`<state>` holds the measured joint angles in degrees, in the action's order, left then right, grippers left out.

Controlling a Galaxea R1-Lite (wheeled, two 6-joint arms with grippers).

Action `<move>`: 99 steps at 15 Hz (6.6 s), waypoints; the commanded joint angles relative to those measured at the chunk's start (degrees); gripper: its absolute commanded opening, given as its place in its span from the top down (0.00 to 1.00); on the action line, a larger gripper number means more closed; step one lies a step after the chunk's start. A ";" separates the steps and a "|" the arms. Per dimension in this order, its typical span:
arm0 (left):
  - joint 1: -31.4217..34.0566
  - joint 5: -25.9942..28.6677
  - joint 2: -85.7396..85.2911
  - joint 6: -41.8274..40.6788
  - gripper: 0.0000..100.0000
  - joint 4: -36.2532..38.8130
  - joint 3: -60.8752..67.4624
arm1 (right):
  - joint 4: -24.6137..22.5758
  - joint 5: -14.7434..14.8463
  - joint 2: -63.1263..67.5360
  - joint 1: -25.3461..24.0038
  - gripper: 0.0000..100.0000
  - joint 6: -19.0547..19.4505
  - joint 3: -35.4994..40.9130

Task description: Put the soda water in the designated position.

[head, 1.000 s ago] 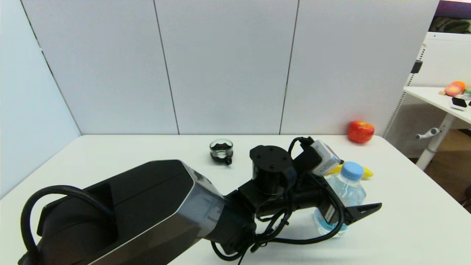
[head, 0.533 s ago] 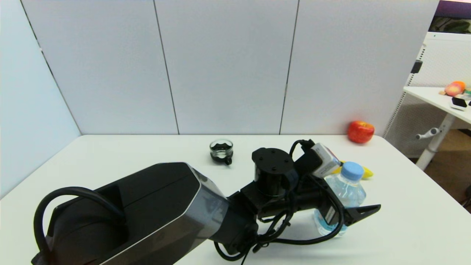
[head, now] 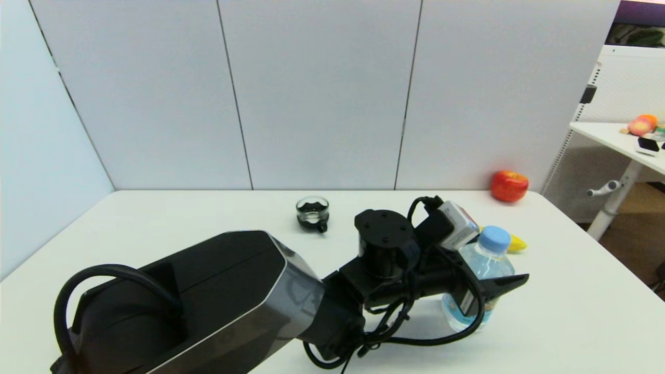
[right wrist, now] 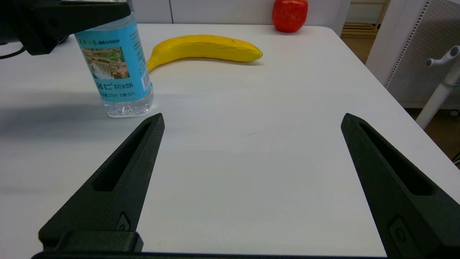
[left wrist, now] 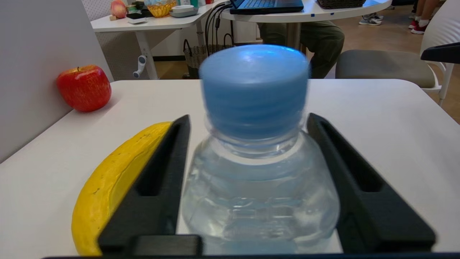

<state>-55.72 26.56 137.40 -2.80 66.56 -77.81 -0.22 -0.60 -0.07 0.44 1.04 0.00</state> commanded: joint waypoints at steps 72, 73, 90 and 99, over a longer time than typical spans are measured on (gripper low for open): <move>42.80 0.42 -12.68 0.17 1.00 17.02 29.47 | -0.04 -0.02 -0.01 0.00 0.00 0.02 0.00; 42.80 0.42 -12.60 0.17 1.00 17.29 29.47 | -0.04 -0.02 -0.01 0.00 0.00 0.02 0.00; 42.72 0.42 -12.07 0.08 0.00 18.43 29.65 | -0.04 -0.02 -0.01 0.00 0.00 0.02 0.00; 42.80 0.33 -24.99 -0.45 0.00 16.85 40.81 | -0.04 -0.02 -0.01 0.00 0.00 0.02 0.00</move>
<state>-12.97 26.78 120.67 -2.84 83.35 -43.17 -0.22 -0.60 -0.07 0.44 1.01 0.00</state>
